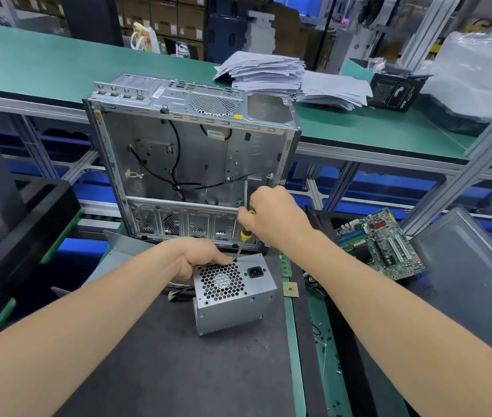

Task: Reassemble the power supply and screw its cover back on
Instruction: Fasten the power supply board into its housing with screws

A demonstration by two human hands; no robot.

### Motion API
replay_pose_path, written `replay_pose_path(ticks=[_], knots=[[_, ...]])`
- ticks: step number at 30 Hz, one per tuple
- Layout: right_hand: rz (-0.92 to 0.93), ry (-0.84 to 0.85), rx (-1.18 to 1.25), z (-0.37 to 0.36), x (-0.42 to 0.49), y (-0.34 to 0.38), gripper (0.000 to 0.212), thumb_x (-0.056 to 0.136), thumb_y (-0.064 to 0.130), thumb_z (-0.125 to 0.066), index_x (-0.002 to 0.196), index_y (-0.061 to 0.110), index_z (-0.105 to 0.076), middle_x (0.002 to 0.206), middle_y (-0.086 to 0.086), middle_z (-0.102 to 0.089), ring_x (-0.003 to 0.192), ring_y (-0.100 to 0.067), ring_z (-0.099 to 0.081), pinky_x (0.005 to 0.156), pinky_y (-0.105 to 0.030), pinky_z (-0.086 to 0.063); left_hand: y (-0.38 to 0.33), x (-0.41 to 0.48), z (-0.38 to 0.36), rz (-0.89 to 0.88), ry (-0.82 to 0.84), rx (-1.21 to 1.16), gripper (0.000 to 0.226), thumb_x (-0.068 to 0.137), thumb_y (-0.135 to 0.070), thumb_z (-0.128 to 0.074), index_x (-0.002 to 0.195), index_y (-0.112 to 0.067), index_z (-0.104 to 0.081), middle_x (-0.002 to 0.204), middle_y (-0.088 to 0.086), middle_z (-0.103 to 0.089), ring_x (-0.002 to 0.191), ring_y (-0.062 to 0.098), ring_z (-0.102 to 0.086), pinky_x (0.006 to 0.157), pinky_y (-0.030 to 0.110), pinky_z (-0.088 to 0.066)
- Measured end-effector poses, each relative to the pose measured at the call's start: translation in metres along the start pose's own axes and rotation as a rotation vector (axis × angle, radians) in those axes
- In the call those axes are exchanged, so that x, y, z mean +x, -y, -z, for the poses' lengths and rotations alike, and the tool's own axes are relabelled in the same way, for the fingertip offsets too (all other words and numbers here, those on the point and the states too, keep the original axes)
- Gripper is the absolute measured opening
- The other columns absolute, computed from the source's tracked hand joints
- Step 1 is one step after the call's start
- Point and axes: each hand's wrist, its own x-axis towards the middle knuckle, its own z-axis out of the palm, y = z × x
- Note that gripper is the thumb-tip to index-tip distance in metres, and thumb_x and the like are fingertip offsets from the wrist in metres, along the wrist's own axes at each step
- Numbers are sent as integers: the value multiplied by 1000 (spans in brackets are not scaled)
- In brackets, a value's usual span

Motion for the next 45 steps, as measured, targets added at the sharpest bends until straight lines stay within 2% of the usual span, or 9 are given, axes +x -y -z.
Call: replay_pose_path(ticks=[6,11,19,23,29,32,34,41,45], knots=[[174,84,-44,14,-3,4,53,101,61,-53,79,12,-57,70,-4,-53,69,-26,-55,57,-38,-48,0,-1,0,-20,-16,17,35,97,-17,-72,128,-1,-67,126,16,-71,120,32,-67,108,50,-51],[621,309,-118,33,-8,-2,12,98,18,-68,106,26,-64,107,9,-60,99,-16,-58,86,-41,-52,1,-1,0,-22,-17,2,30,98,-15,-70,124,-1,-69,129,17,-70,122,33,-66,110,52,-49],[338,146,-16,16,-3,-1,25,102,43,-63,93,20,-60,78,5,-62,79,-19,-60,65,-37,-53,1,3,0,-28,-60,44,37,96,-16,-72,130,-1,-65,136,16,-64,128,34,-60,111,50,-48],[24,3,-28,-3,-2,8,57,99,64,-54,72,15,-43,69,-2,-45,65,-27,-48,50,-33,-29,1,1,-1,-41,-72,100,16,99,-18,-69,112,-11,-72,116,4,-68,105,19,-67,83,36,-57],[219,-14,-79,3,-5,10,54,99,69,-46,84,18,-57,78,0,-59,74,-27,-59,58,-35,-40,3,2,0,-69,-62,72,26,99,-16,-69,123,-6,-69,140,12,-63,131,30,-58,115,49,-44],[547,221,-78,21,-6,2,10,101,37,-62,107,29,-60,110,9,-56,94,-16,-58,76,-38,-50,2,2,0,-77,-78,71,26,98,-15,-70,123,-8,-68,133,11,-65,125,28,-61,110,46,-50],[608,299,-43,25,-5,-1,11,98,17,-67,106,26,-65,109,8,-59,98,-14,-57,84,-36,-51,2,3,1,-90,-77,118,21,98,-17,-70,118,-12,-71,123,5,-67,113,22,-65,93,36,-57],[337,181,110,12,-4,-3,11,94,19,-75,95,25,-65,81,10,-66,77,0,-56,60,-22,-38,2,6,3,-64,-26,101,13,99,-16,-68,110,-12,-74,86,1,-81,71,13,-78,63,30,-63],[282,133,150,10,-8,1,12,94,17,-73,95,25,-64,82,8,-67,75,-7,-61,62,-31,-52,0,2,2,-69,-35,126,8,100,-18,-68,104,-16,-75,75,-4,-79,61,7,-74,49,23,-58]])
